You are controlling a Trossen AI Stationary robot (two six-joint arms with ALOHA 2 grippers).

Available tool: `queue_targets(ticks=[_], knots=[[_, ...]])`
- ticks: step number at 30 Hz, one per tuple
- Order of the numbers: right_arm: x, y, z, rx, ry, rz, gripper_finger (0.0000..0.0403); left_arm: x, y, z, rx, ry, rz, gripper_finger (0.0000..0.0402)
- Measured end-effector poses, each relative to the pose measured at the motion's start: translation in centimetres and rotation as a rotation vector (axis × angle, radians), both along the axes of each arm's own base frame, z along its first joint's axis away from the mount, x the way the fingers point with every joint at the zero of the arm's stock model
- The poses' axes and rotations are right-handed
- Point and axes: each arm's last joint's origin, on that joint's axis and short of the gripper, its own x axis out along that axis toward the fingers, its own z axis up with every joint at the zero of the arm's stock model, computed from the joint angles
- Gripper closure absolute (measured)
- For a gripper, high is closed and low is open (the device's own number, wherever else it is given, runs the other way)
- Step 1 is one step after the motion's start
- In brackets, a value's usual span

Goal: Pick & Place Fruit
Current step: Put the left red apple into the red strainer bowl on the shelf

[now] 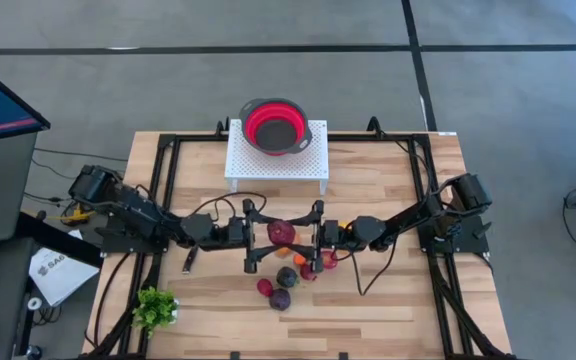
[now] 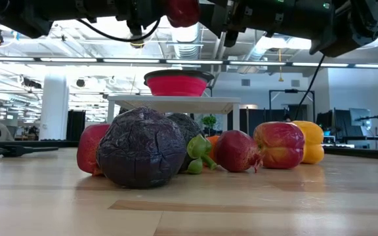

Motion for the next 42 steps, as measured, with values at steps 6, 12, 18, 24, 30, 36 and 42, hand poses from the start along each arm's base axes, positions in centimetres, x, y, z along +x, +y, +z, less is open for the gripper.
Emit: queue_targets(ticks=[6,12,18,24,30,36,42], knots=[[0.00,0.03,-0.08,0.004,0.008,-0.001,0.0153,-0.10,-0.34,-0.05,-0.008,0.004,0.001,0.0127],[-0.05,-0.04,-0.15,0.011,0.010,-0.019,0.0153,-0.16,-0.22,-0.05,-0.010,0.009,0.027,0.0112],[-0.11,-0.08,-0.23,0.014,0.015,-0.035,0.0153,-0.35,-0.19,0.36,-0.022,-0.013,0.025,0.0073],[-0.11,-0.07,-0.24,0.012,0.015,-0.027,0.0153,-0.38,-0.19,0.38,-0.007,-0.006,0.021,0.0081],[-0.08,-0.06,-0.24,0.010,0.017,-0.024,0.0153,-0.37,-0.18,0.38,-0.007,-0.006,0.020,0.0167],[0.01,-0.18,-0.46,0.003,0.047,-0.026,0.0153,-0.36,-0.18,0.26,-0.004,0.004,0.023,0.0186],[-0.03,-0.48,-0.63,0.017,0.158,-0.021,0.0131,-0.28,-0.17,-0.31,0.006,0.056,0.036,0.0186]])
